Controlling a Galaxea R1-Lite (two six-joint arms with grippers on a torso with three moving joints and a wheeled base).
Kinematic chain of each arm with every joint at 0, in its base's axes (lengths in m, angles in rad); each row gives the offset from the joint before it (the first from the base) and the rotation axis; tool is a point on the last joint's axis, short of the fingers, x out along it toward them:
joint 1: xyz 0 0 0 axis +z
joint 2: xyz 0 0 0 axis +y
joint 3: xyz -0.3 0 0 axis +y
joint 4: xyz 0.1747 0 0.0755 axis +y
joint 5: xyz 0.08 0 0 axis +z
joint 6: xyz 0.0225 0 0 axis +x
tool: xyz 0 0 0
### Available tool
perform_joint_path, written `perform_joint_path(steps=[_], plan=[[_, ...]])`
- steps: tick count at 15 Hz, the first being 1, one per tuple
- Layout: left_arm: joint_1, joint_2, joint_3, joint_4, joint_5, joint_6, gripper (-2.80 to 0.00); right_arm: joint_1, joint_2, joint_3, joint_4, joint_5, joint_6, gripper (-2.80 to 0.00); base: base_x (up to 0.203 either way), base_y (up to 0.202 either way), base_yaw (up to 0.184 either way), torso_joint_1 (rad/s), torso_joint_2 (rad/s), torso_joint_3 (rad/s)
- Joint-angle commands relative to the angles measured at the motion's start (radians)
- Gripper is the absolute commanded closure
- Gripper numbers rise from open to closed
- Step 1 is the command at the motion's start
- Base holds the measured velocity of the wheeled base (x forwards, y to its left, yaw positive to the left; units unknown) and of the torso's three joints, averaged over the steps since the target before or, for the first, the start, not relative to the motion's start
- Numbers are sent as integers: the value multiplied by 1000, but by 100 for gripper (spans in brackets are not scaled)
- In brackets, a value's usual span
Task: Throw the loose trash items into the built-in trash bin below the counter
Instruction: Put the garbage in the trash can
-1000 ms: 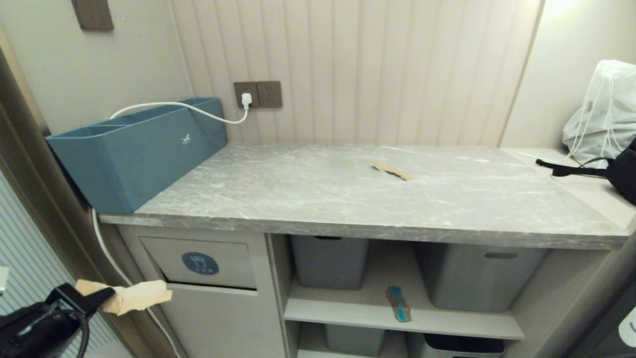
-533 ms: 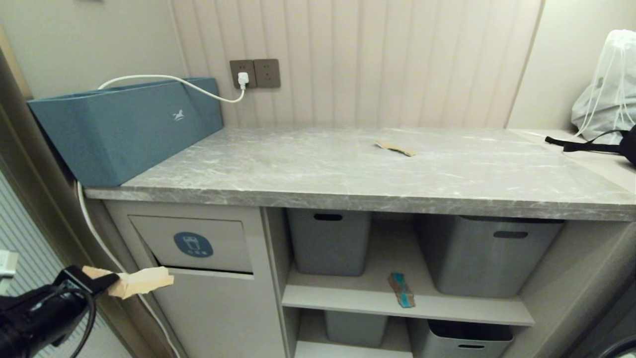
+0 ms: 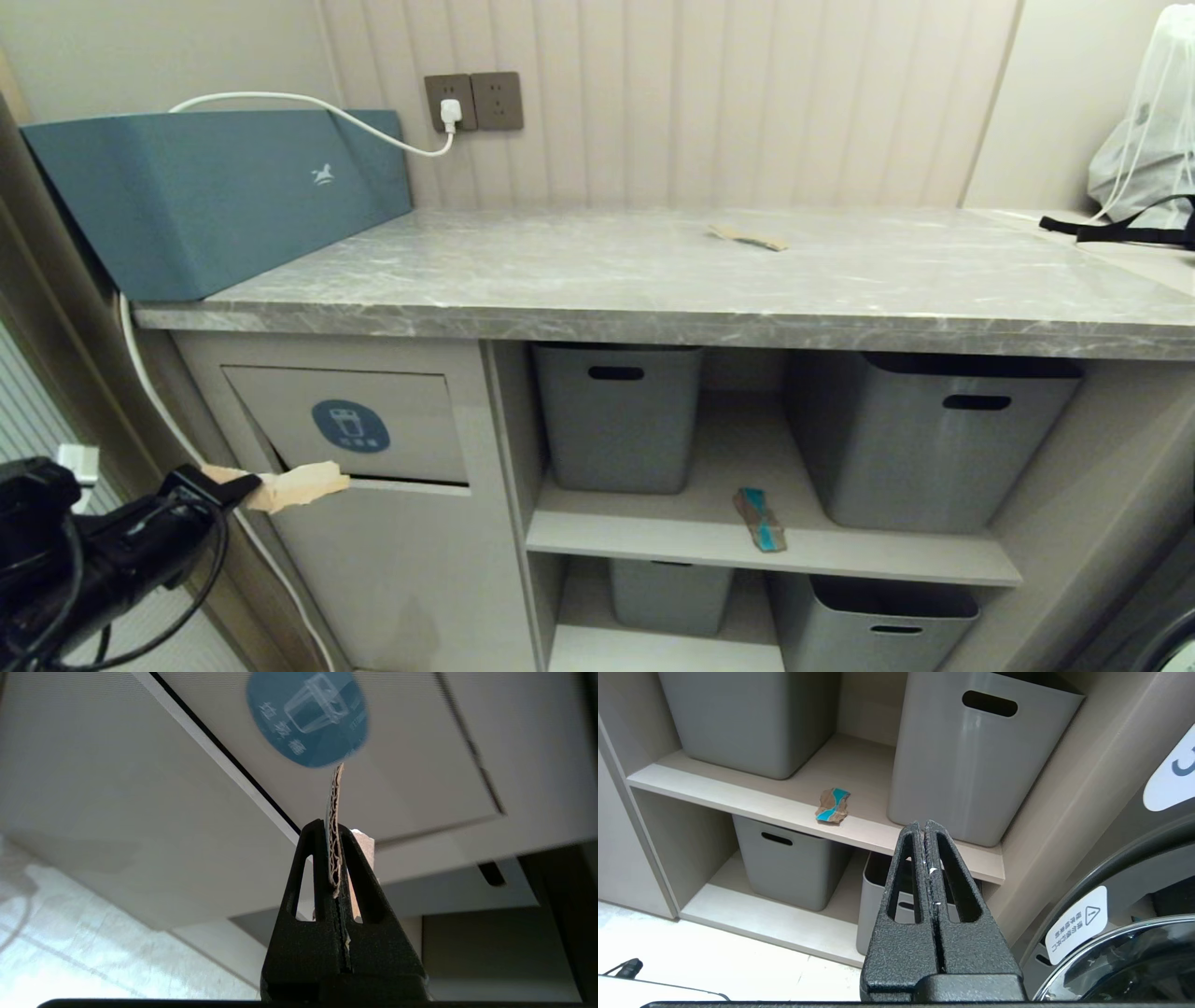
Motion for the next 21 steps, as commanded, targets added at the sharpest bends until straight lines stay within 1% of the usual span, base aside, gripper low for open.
perform_joint_path(steps=[1, 2, 3, 5, 6, 7, 10, 12, 13, 14, 15, 17, 18, 19, 21], plan=[[7, 219, -10, -142, -14, -11, 0, 0, 2, 0, 0, 0, -2, 0, 0, 0, 0, -20, 48, 39], [9, 299, -46, -191, -24, -20, 0, 0, 2, 0, 0, 0, -1, 0, 0, 0, 0, -16, 28, 26], [10, 351, -120, -224, -32, -44, 0, 0, 2, 0, 0, 0, -1, 0, 0, 0, 0, 0, 0, 0], [10, 421, -270, -254, -39, -101, 0, 0, 2, 0, 0, 0, -1, 0, 0, 0, 0, 0, 0, 0], [9, 463, -342, -262, -41, -119, 0, 0, 2, 0, 0, 0, -1, 0, 0, 0, 0, 0, 0, 0], [7, 504, -389, -266, -43, -131, 0, 0, 2, 0, 0, 0, 1, 0, 0, 0, 0, 0, 0, 0], [-13, 584, -475, -270, -42, -196, 0, 0, 2, 0, -2, 0, 4, 0, 0, 0, 0, 0, 0, 0], [-27, 618, -513, -270, -21, -240, 0, 0, 2, 0, -2, 0, 4, 0, 0, 0, 0, 0, 0, 0], [-35, 643, -549, -270, 6, -266, 0, 0, 2, 0, -2, 0, 4, 0, 0, 0, 0, 0, 0, 0], [-50, 668, -590, -270, 46, -307, 0, 0, 2, 0, -2, 0, 4, 0, 0, 0, 0, 0, 0, 0], [-68, 687, -629, -270, 90, -345, 0, 0, 2, 0, -2, 0, 4, 0, 0, 0, 0, 0, 0, 0], [-114, 713, -668, -270, 186, -427, 0, 0, 2, 0, -3, 1, 3, 0, 0, 0, 0, 0, 0, 0], [-128, 714, -681, -270, 217, -483, 0, 0, 2, 0, -3, 1, 3, 0, 0, 0, 0, 0, 0, 0], [-136, 715, -705, -267, 239, -515, 0, 0, 2, 0, -3, 1, 1, 0, 0, 0, 0, 0, 0, 0], [-144, 715, -773, -205, 269, -582, 0, 0, 2, 0, -3, 1, 1, 0, 0, 0, 0, 0, 0, 0]])
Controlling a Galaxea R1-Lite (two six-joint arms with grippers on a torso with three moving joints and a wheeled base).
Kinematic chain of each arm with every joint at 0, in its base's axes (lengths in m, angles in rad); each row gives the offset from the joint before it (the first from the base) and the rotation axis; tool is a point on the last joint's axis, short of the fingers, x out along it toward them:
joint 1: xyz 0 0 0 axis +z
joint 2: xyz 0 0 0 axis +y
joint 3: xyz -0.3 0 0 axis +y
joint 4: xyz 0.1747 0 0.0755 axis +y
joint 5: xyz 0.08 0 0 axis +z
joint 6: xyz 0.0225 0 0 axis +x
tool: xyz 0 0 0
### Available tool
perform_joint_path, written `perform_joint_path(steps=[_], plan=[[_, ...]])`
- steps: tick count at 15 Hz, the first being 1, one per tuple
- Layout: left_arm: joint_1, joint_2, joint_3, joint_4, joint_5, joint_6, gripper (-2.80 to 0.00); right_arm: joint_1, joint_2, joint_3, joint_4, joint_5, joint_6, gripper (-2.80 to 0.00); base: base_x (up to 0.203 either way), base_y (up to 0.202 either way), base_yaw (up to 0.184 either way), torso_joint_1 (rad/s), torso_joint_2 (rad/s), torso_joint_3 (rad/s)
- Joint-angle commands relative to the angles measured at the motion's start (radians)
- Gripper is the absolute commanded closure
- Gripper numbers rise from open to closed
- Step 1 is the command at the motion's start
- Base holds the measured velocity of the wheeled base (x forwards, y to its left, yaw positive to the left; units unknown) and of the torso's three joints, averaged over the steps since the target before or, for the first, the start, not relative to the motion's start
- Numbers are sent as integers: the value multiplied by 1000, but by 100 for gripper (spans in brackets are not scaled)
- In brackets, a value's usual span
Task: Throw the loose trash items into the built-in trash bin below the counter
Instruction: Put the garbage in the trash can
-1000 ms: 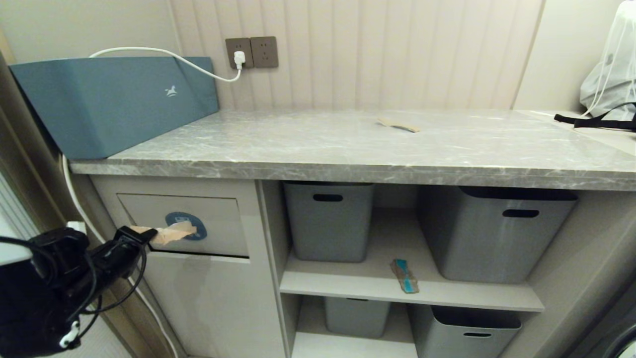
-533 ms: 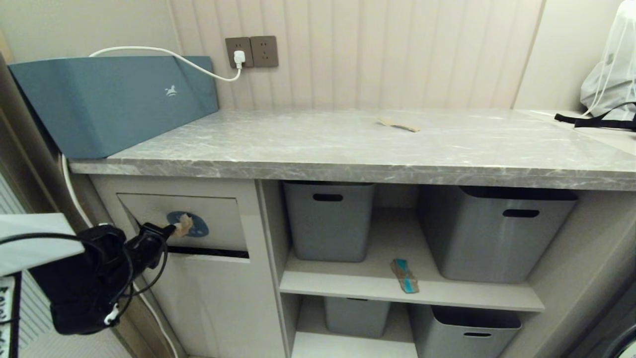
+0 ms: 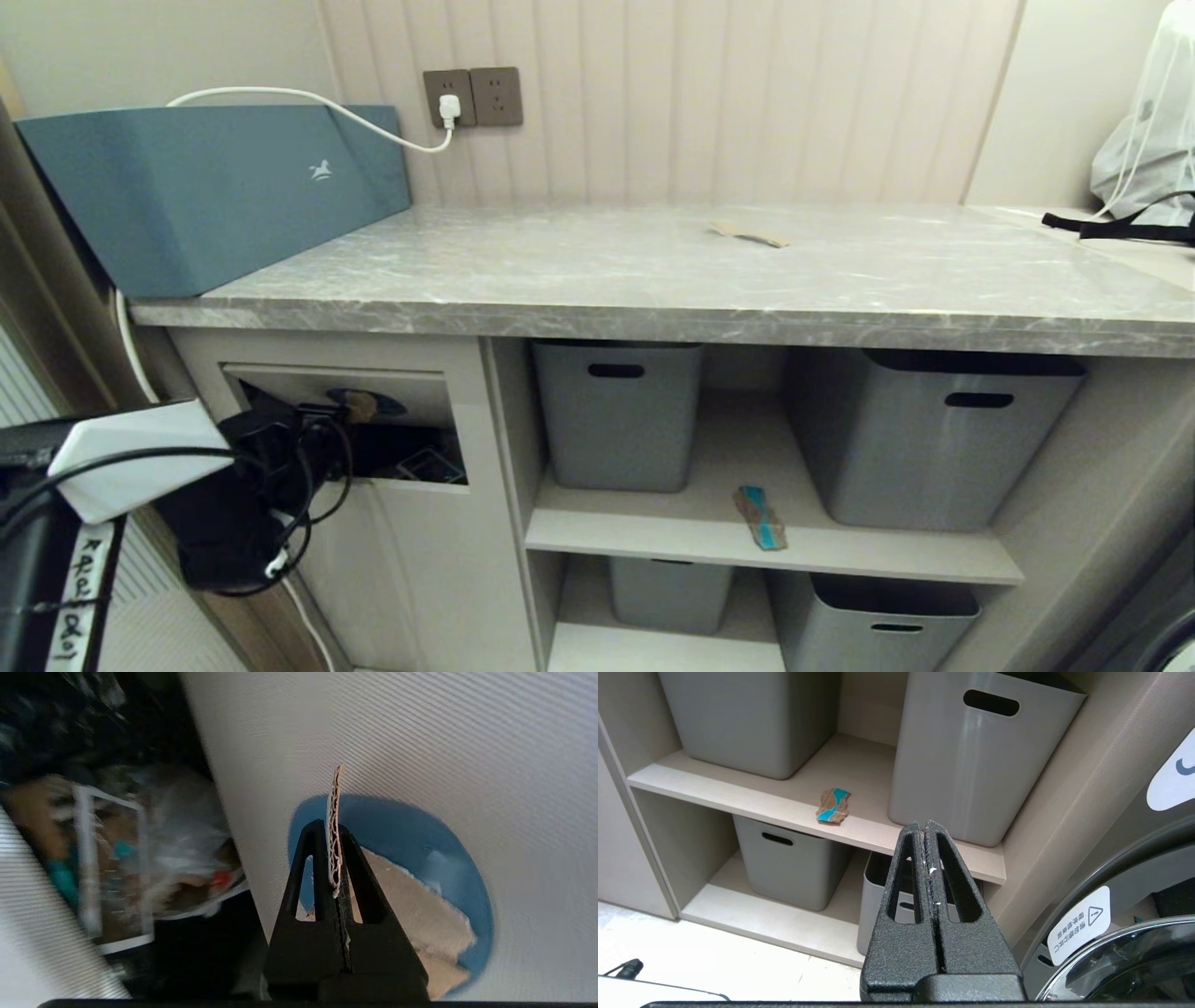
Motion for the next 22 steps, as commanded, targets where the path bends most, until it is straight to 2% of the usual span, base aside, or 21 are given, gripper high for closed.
perform_joint_path(steps=[1, 3, 6, 7, 9, 12, 13, 19, 22], plan=[[-5, 2, -61, 43, 11, -55, 0, 0, 2, 0, 0, 1, -2, 0, 0, 0, 0, 0, 0, 0], [-5, 4, -103, 120, 28, -100, 0, 0, 2, 0, 0, 1, -2, 0, 0, 0, 0, 0, 0, 0], [-5, 15, -106, 126, 26, -97, 0, 0, 2, 0, 0, 1, -3, 0, 0, 0, 0, 0, 0, 0], [-5, 26, -108, 127, 23, -89, 0, 0, 2, -2, 0, 1, -3, 0, 0, 0, 0, 0, 0, 0], [3, 49, -110, 124, -5, -1, 0, 0, 2, -2, 2, 1, -3, 0, 0, 0, 0, 0, 0, 0], [9, 54, -121, 123, -34, 16, 0, 0, 2, -2, 2, 1, -3, 0, 0, 0, 0, 0, 0, 0], [9, 54, -124, 123, -34, 16, -280, 0, 2, -2, 2, 1, -3, 0, 0, 0, 0, 0, 0, 0], [7, 59, -132, 132, -35, 19, -280, 0, 2, -1, 2, 1, -3, 0, 0, 0, 0, 0, 0, 0], [7, 70, -157, 174, -33, 60, -280, 0, 2, -2, 2, 1, -3, 0, 0, 0, 0, 0, 0, 0]])
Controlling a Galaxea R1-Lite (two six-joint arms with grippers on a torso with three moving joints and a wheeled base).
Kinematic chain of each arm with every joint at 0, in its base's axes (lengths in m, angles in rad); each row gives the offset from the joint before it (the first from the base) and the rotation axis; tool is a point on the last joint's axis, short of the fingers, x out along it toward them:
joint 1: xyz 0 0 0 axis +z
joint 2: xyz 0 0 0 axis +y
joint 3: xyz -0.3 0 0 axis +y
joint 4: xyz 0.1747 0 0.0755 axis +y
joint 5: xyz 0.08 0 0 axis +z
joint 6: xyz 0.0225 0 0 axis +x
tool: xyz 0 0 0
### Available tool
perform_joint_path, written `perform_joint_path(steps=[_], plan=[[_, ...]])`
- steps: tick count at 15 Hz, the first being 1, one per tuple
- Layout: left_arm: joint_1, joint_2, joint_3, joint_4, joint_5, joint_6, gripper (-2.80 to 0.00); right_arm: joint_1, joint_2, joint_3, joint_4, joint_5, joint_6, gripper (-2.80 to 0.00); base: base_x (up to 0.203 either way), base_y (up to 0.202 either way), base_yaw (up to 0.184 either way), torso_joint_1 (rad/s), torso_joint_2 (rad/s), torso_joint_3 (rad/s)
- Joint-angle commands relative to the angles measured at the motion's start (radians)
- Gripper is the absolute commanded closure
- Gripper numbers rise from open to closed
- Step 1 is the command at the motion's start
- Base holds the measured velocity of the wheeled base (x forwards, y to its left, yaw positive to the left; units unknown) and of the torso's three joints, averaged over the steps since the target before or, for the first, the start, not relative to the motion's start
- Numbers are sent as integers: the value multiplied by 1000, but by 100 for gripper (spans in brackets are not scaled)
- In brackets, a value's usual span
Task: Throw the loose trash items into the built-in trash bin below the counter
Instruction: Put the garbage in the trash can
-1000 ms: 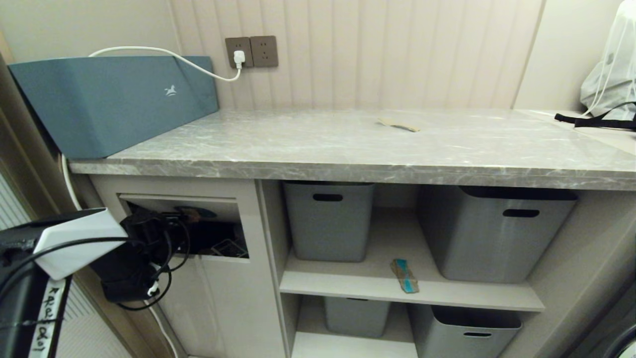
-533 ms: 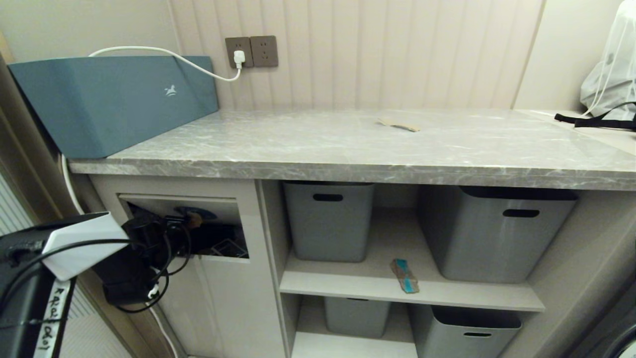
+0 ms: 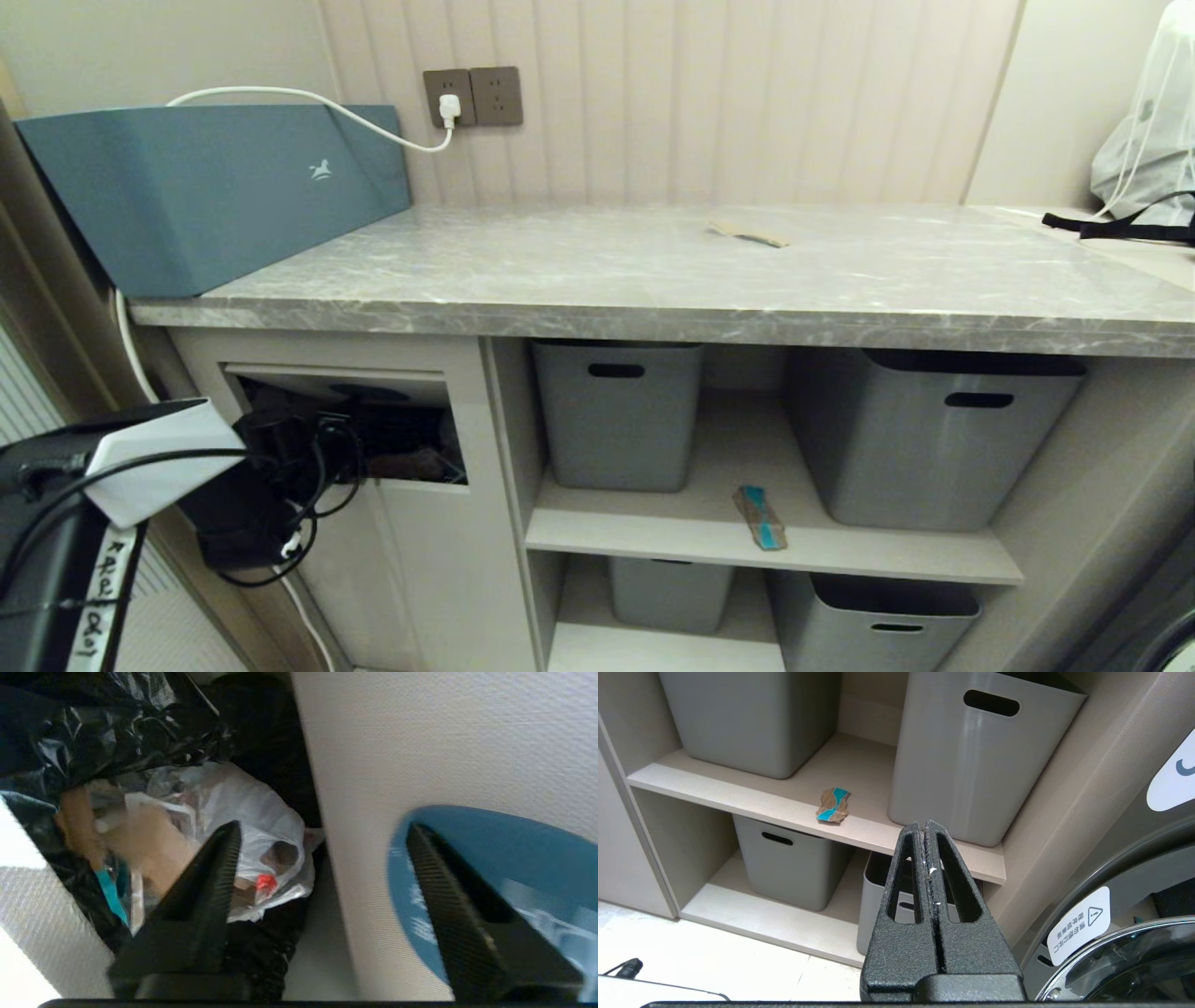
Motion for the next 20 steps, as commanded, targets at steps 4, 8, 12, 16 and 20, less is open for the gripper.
perform_joint_path(steps=[4, 8, 12, 16, 20], plan=[[2, -6, -49, 37, 5, -5, -280, 0, 2, 0, 0, 1, -2, 0, 0, 0, 0, 0, 0, 0], [1, -63, 46, 33, 37, -8, -280, 0, 2, 1, 0, 1, -2, 0, 0, 0, 0, 0, 0, 0], [4, -195, 215, -6, 71, -33, 0, 0, 2, 1, 0, 1, 1, 0, 0, 0, 0, 0, 0, 0], [13, -356, 349, -45, 71, -37, 0, 0, 2, 1, 3, -3, 24, 0, 0, 0, 0, 0, 0, 0], [13, -583, 587, -48, 73, -34, 0, 0, 2, 1, 3, 7, 37, 0, 0, 0, 0, 0, 0, 0]])
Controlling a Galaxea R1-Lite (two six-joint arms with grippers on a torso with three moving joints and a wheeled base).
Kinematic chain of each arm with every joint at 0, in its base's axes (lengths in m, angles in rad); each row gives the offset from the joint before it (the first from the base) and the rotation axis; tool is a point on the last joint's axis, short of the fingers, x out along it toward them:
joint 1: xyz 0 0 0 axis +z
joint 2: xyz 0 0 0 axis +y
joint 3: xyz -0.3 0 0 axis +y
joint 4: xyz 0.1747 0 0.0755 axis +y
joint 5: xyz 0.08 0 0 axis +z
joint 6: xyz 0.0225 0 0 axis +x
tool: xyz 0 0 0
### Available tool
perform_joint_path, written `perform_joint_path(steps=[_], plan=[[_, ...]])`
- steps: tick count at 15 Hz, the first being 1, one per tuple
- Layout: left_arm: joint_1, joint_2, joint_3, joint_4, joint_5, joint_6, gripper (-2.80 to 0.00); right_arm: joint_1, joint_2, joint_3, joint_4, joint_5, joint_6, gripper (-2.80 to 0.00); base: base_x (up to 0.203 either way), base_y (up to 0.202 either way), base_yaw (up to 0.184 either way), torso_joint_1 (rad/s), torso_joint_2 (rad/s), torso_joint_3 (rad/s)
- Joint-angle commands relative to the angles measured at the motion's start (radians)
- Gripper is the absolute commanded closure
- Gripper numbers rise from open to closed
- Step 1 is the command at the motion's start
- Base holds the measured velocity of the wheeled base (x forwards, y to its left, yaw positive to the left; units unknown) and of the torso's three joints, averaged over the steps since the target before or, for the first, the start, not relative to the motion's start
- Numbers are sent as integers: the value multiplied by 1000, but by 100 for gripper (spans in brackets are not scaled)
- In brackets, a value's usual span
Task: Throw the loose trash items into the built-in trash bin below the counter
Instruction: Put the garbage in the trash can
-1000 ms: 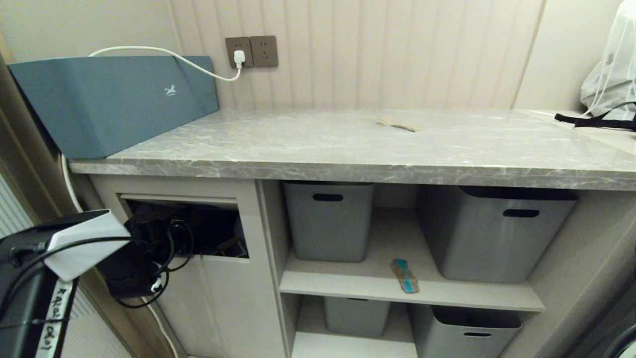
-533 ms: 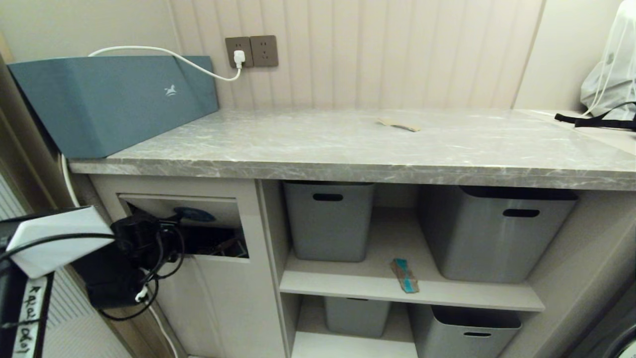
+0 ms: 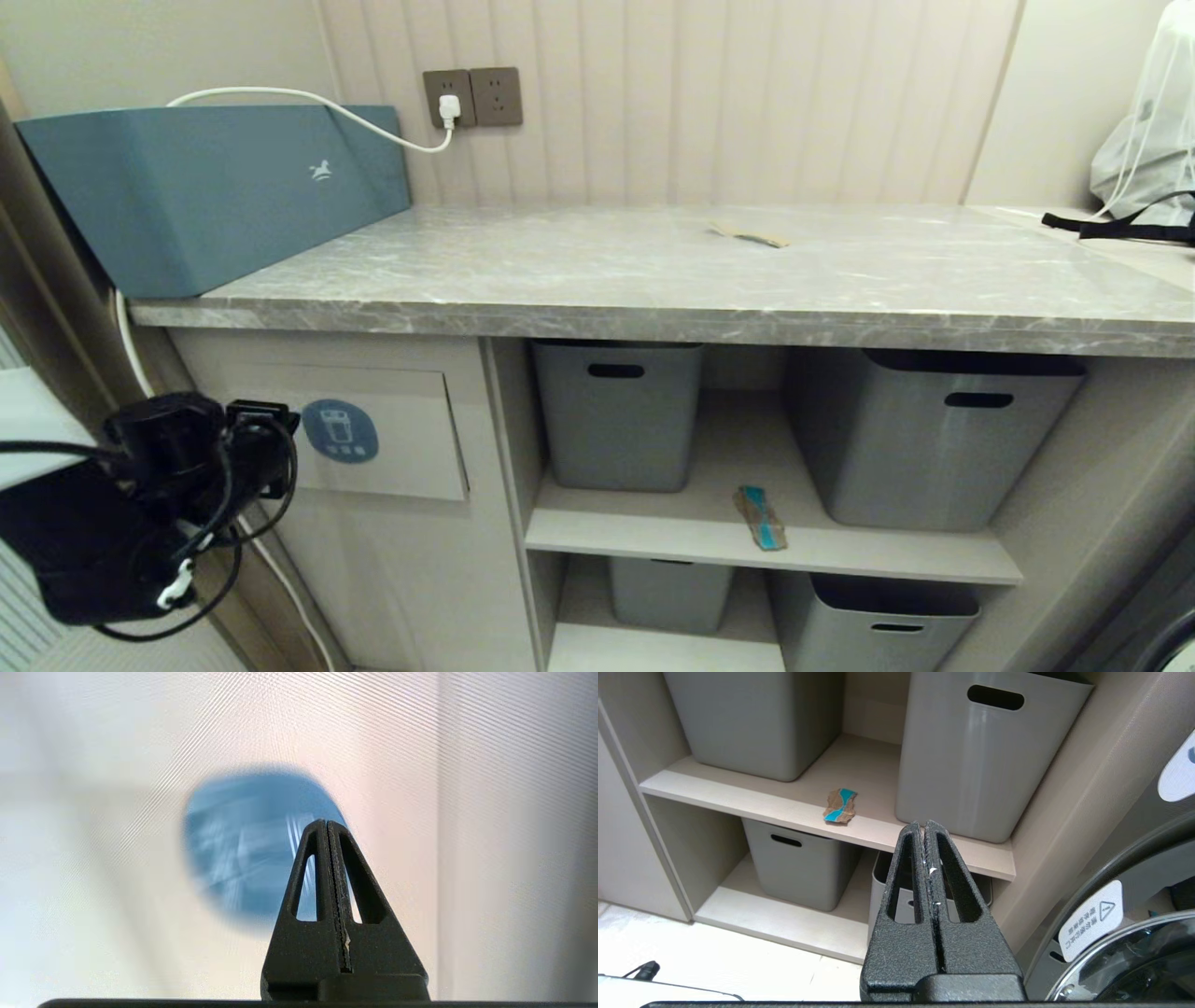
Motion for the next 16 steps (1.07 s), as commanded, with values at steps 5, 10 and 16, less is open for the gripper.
perform_joint_path(steps=[5, 10, 16], plan=[[-1, -483, 399, -5, -13, 153, 0, 0, 2, 0, 0, -1, 0, 0, 0, 0, 0, 0, 0, 0], [-12, -927, 529, 153, -154, 606, 0, 0, 2, 0, 0, -7, -6, 0, 0, 0, 0, 0, 0, 0], [-22, -1662, 356, 1265, -278, 1022, 0, 0, 2, 0, 0, -9, -5, 0, 0, 0, 0, 0, 0, 0]])
